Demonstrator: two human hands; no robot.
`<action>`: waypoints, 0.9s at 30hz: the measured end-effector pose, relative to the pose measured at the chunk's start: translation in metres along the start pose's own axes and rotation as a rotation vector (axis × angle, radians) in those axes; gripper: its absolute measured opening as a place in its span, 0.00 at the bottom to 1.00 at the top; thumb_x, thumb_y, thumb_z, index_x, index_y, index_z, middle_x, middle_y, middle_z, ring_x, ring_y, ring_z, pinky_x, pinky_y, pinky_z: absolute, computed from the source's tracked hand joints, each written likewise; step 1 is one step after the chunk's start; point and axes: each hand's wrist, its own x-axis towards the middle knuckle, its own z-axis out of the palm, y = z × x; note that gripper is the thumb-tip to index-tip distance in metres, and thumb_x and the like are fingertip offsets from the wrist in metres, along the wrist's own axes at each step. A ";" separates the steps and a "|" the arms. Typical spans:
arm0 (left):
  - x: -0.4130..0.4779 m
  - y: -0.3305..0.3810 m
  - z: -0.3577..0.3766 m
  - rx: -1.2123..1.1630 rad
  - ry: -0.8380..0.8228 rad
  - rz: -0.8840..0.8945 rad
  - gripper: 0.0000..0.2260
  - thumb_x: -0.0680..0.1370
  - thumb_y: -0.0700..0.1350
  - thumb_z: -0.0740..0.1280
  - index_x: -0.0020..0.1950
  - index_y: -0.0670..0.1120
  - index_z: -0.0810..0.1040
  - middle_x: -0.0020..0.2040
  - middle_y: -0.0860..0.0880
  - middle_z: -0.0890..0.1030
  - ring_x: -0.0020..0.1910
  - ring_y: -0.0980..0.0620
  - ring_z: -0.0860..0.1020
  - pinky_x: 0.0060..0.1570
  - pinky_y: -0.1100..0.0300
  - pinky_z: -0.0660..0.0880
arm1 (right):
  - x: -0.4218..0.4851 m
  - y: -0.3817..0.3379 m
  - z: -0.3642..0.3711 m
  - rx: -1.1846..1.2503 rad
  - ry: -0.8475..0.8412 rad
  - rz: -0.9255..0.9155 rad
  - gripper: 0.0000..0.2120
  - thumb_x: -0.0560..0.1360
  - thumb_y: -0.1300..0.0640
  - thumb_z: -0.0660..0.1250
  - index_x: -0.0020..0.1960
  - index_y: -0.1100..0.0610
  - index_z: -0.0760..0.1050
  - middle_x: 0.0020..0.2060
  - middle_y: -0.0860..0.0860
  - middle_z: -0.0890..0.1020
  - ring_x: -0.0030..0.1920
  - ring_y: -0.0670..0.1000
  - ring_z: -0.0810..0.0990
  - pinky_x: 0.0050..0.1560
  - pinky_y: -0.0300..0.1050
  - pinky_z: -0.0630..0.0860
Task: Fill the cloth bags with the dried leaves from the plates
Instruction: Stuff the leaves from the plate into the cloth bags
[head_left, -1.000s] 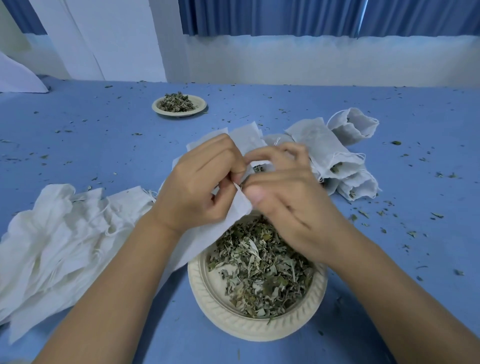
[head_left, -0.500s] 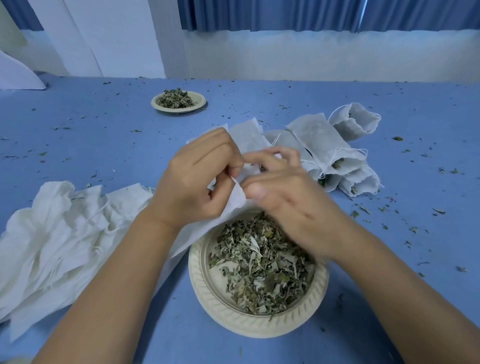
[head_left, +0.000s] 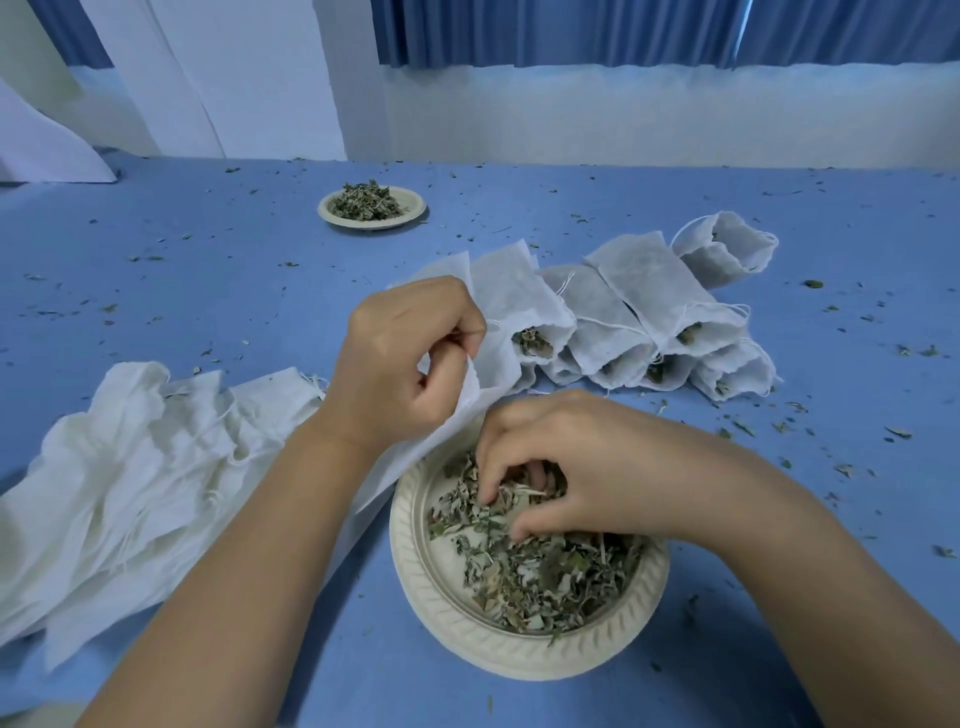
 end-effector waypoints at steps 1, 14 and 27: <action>0.000 0.000 0.000 0.008 -0.006 -0.006 0.09 0.64 0.32 0.54 0.30 0.37 0.72 0.26 0.44 0.71 0.27 0.51 0.63 0.30 0.65 0.60 | 0.001 0.000 -0.001 0.005 0.003 0.013 0.10 0.70 0.54 0.75 0.51 0.50 0.82 0.51 0.44 0.78 0.44 0.33 0.69 0.50 0.35 0.68; -0.001 0.007 0.006 -0.009 0.021 -0.012 0.09 0.63 0.32 0.54 0.28 0.37 0.73 0.21 0.45 0.68 0.25 0.49 0.63 0.27 0.67 0.58 | -0.017 0.019 -0.033 0.831 0.611 -0.116 0.04 0.64 0.64 0.74 0.38 0.58 0.82 0.36 0.50 0.84 0.39 0.47 0.82 0.44 0.36 0.77; -0.005 0.013 0.013 -0.079 0.152 -0.077 0.09 0.65 0.32 0.54 0.30 0.38 0.72 0.22 0.45 0.68 0.25 0.51 0.62 0.27 0.67 0.59 | -0.003 0.011 -0.019 0.892 0.780 0.041 0.09 0.66 0.72 0.72 0.36 0.59 0.80 0.31 0.48 0.83 0.33 0.46 0.80 0.39 0.33 0.78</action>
